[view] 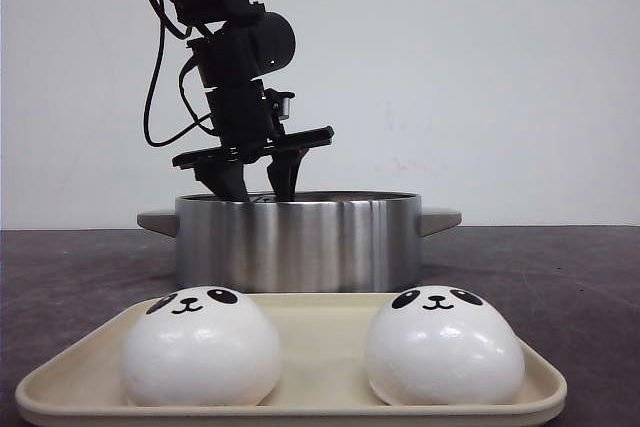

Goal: Steam buns
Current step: 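Lower the bun into the pot and open the left gripper, then raise the left gripper out of the pot and away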

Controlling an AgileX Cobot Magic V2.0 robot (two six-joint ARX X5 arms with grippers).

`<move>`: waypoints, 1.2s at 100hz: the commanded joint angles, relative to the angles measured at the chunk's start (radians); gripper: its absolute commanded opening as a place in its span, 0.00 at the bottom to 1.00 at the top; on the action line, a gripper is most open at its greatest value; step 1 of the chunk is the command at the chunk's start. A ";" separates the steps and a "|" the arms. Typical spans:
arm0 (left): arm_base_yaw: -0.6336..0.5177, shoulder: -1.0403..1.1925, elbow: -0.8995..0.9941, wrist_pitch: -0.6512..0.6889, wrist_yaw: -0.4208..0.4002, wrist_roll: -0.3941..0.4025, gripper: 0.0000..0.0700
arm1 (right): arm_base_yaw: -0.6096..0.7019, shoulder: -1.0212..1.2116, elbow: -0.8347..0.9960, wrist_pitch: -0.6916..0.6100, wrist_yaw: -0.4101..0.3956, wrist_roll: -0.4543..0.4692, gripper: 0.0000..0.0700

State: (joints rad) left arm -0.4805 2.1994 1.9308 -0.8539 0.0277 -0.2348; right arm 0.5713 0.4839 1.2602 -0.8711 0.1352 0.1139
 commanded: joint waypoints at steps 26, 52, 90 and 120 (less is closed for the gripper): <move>0.003 0.027 0.029 -0.011 -0.003 0.006 0.70 | 0.007 0.005 0.013 0.009 0.004 0.035 0.45; 0.012 0.026 0.041 -0.043 -0.003 0.006 0.92 | 0.007 0.005 0.013 0.009 0.005 0.036 0.45; 0.000 0.006 0.321 -0.260 -0.003 0.011 0.87 | 0.007 0.005 0.013 0.011 0.006 0.031 0.45; -0.066 -0.215 0.452 -0.395 -0.019 0.077 0.36 | 0.007 0.057 0.013 0.042 0.023 0.025 0.26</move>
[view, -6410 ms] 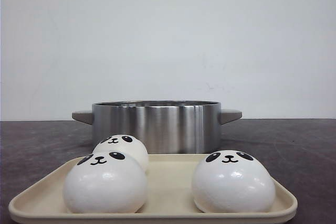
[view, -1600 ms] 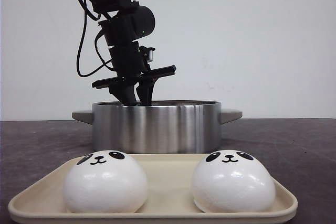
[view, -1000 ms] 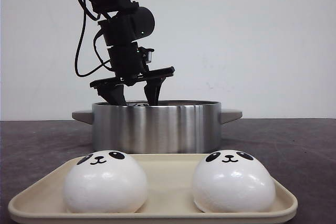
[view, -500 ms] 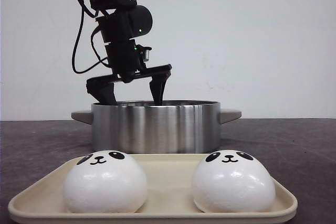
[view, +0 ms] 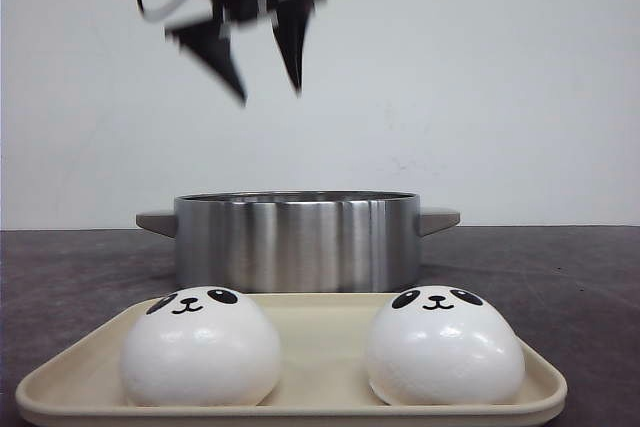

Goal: Steam buns
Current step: 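Raise the left gripper out of the pot and away, then reach the right gripper down and grasp the nearer bun beside it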

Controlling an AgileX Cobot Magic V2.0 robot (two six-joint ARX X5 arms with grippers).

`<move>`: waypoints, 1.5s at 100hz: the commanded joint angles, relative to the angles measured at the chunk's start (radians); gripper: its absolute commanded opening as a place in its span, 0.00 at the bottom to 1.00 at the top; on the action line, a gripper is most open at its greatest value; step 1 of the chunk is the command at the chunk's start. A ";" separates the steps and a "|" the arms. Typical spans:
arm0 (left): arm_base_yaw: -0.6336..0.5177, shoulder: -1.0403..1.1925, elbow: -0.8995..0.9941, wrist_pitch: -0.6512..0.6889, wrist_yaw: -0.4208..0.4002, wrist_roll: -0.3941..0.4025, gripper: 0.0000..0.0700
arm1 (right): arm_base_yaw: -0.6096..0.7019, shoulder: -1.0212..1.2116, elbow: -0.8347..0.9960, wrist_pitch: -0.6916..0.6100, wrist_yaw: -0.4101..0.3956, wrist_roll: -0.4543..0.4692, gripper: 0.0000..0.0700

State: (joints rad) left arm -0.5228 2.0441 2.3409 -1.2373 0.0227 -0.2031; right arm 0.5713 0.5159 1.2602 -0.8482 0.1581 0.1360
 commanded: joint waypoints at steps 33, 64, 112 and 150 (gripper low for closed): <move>-0.081 -0.335 0.042 -0.193 -0.083 0.111 0.31 | 0.007 0.148 0.013 0.133 -0.085 0.027 0.26; -0.089 -0.636 0.040 -0.214 -0.083 0.121 0.31 | 0.007 0.389 0.013 0.099 -0.261 0.136 0.26; -0.088 -0.969 0.034 -0.220 -0.088 0.174 0.31 | 0.061 0.783 0.013 -0.301 -0.391 0.163 0.60; -0.088 -0.996 0.032 -0.221 -0.106 0.214 0.31 | 0.256 1.016 0.013 -0.281 -0.229 0.234 0.65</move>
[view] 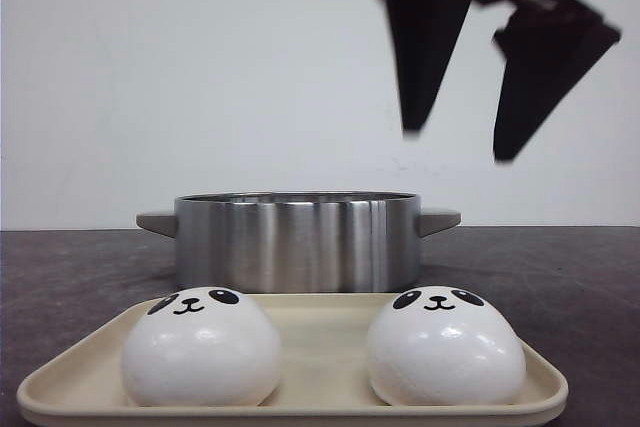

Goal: Steam buns
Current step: 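Reach the right gripper down and grasp the nearer bun beside it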

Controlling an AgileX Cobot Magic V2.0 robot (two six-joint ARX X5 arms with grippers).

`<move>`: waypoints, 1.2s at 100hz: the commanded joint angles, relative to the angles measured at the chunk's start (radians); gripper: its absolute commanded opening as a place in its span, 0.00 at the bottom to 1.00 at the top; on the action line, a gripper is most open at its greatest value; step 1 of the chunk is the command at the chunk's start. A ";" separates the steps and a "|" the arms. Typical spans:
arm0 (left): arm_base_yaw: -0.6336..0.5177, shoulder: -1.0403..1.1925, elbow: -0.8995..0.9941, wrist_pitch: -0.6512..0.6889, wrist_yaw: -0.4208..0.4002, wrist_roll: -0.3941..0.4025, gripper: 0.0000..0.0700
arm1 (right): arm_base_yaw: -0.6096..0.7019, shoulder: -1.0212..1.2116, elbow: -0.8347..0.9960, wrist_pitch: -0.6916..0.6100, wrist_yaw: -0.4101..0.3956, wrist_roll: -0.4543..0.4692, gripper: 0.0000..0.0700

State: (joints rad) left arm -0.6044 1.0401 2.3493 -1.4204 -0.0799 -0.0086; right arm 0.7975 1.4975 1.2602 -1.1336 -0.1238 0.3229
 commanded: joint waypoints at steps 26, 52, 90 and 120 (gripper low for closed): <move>-0.006 0.004 0.024 -0.039 -0.003 0.019 0.31 | 0.096 0.078 -0.055 0.112 0.041 0.168 0.65; -0.007 0.000 0.023 -0.039 -0.003 0.019 0.31 | 0.120 0.078 -0.172 0.218 0.001 0.238 0.65; -0.007 0.000 0.023 -0.039 -0.003 0.016 0.31 | 0.122 0.078 -0.194 0.288 0.001 0.285 0.65; -0.007 -0.001 0.023 -0.039 -0.002 0.014 0.31 | 0.130 0.111 -0.195 0.270 0.000 0.291 0.65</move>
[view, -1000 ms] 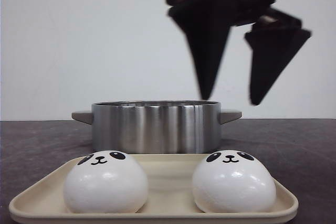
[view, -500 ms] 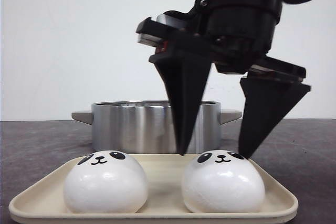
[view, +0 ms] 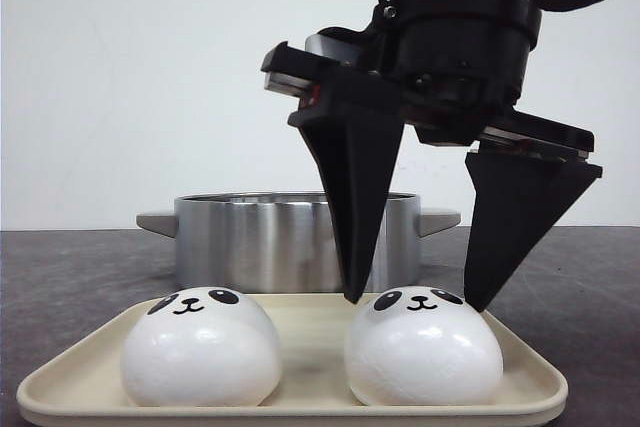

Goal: Steam buns
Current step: 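Reach the right gripper down and grasp the nearer bun beside it, then lift the bun with the right gripper toward the pot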

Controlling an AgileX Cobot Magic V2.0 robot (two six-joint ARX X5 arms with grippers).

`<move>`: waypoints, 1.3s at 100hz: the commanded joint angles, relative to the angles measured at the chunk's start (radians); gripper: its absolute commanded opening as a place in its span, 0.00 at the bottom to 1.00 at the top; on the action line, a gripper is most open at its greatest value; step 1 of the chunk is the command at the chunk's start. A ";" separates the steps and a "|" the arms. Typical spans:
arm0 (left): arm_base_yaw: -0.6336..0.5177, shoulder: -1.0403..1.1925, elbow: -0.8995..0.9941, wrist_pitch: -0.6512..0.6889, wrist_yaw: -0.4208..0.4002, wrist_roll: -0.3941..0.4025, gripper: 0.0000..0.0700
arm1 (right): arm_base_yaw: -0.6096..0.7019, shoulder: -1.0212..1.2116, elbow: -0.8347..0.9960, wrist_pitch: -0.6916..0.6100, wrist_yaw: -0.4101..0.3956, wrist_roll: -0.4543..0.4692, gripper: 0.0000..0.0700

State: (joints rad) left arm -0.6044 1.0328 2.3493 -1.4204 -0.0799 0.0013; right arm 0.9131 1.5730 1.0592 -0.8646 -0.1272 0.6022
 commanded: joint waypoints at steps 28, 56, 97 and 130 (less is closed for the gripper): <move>-0.007 0.006 0.023 -0.039 -0.002 -0.002 0.31 | 0.027 0.087 0.006 0.021 0.054 0.013 0.49; -0.007 0.006 0.023 -0.039 -0.002 -0.002 0.31 | 0.029 0.087 0.006 0.037 0.060 -0.024 0.00; -0.007 0.007 0.023 -0.039 -0.003 -0.001 0.31 | 0.079 -0.184 0.211 0.172 0.091 -0.214 0.00; -0.007 0.007 0.023 -0.039 -0.003 -0.001 0.31 | -0.149 -0.105 0.526 0.156 0.138 -0.331 0.00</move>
State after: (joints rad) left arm -0.6044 1.0328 2.3493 -1.4204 -0.0799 0.0006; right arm 0.8051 1.4128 1.5333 -0.6964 0.0418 0.3107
